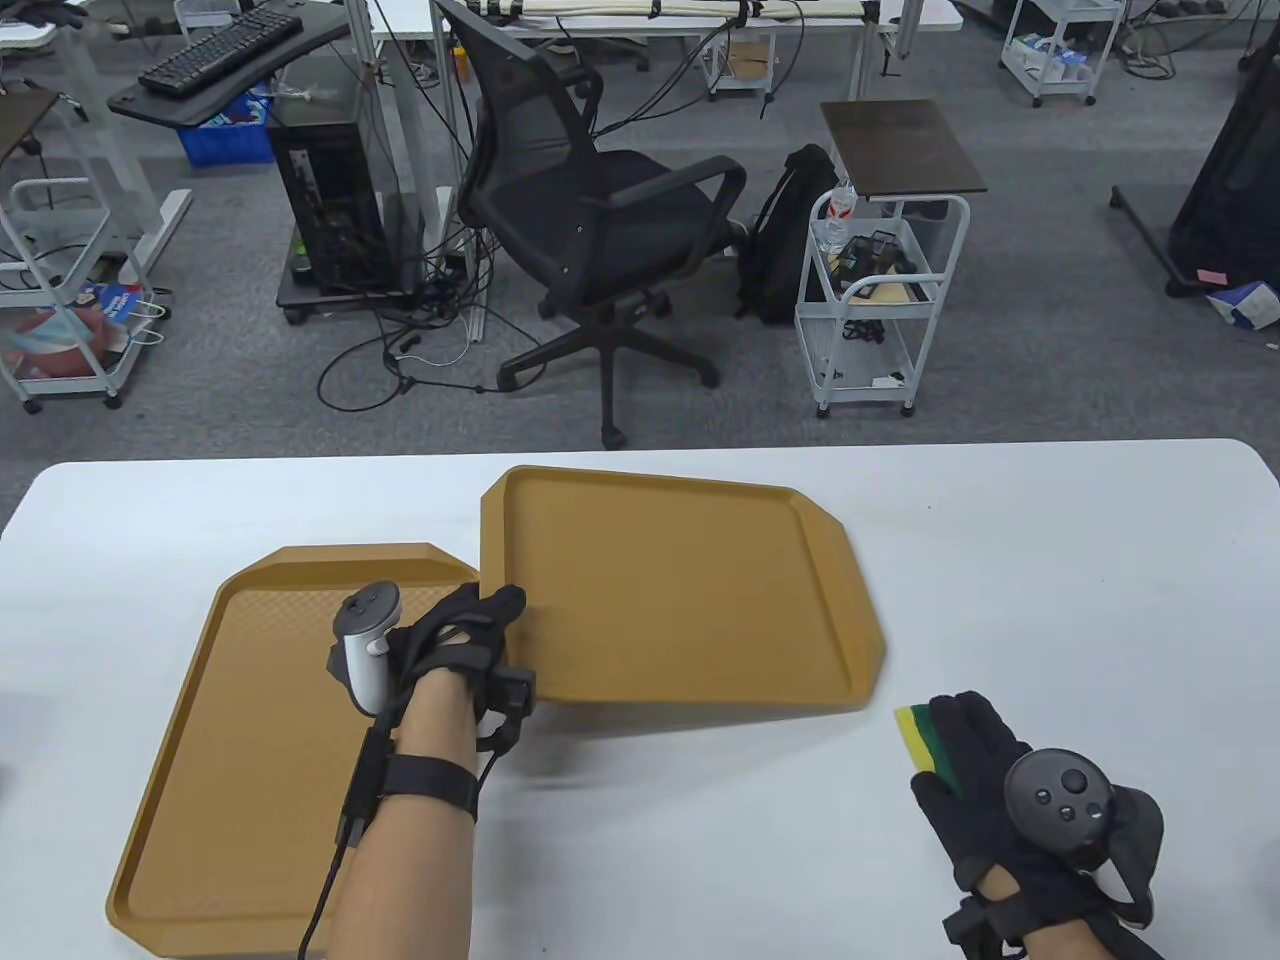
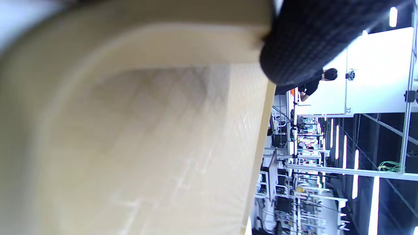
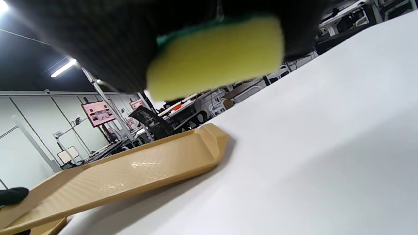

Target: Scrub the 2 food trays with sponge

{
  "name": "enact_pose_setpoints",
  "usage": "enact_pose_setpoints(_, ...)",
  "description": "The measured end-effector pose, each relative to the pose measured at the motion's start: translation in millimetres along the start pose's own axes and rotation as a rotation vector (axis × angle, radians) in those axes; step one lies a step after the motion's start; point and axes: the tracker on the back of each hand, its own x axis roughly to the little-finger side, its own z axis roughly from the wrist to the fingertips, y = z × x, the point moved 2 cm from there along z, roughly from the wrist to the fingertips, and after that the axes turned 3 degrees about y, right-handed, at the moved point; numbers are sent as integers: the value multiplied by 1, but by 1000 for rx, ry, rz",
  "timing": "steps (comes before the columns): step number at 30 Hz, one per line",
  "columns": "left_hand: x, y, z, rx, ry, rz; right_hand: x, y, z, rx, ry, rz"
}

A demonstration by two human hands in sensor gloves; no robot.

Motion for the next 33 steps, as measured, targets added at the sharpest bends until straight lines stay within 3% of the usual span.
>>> enact_pose_setpoints(6, -21, -1, 7, -414, 96, 628, 2, 5, 1, -13, 14, -28)
enact_pose_setpoints(12, -30, -17, 13, -595, 85, 941, -3, 3, -2, 13, -9, -77)
enact_pose_setpoints(23, -29, -24, 28, -633, 121, 1080, -7, 3, -4, 9, -21, -102)
enact_pose_setpoints(33, -41, -23, 46, -625, 132, 1060, -7, 1, -4, 16, -17, -110)
